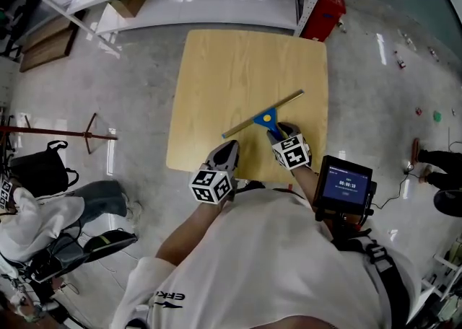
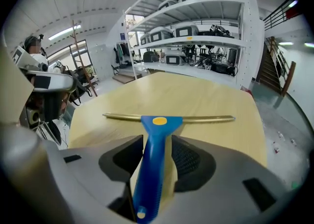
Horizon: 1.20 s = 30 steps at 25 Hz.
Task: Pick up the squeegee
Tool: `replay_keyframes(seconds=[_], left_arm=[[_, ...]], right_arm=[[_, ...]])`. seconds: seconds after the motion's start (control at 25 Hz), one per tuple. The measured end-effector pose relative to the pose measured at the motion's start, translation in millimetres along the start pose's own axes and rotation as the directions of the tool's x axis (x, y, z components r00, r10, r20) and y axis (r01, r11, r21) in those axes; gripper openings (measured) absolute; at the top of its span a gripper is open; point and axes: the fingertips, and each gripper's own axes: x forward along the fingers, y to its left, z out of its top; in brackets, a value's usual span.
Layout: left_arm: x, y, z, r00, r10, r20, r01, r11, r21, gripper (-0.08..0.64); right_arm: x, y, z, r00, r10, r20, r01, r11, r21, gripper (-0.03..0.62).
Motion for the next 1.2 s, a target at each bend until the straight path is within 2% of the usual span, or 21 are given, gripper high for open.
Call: replay_keyframes(seconds=[0.28,0.56,0.76,1.2], left_arm=[[-5.6,-6.9,-4.2,1.0,0.014,0.004,-0.014,1.0,-0.011,0.005],[-9.8,-4.3,-5.5,1.0,0.03,0.001,-0.03,1.0,-0.008,0.005],[-10.3,-3.5,-4.2,1.0,0.027,-0.006,-0.027,1.0,0.0,0.005],[-6.1,-6.5,4.4,1.0,0.011,-0.017,-0.011,1.0,0.027,0.005]], right_arm=[[10.5,0.9,-22.0,0.998,-0.008,-0.055,0.007,1.0,-0.031,0.165],[10.6,1.5,-22.5,0.996,-0.04,-0.077,0.036,0.998,-0.058,0.163],[9.2,-3.1,-19.1,0.996,-0.064,-0.057,0.062,0.997,-0.039,0.134],[-4.1,-10.7,-11.1,0.997,-0.073,0.027,0.073,0.997,0.021,0.132]])
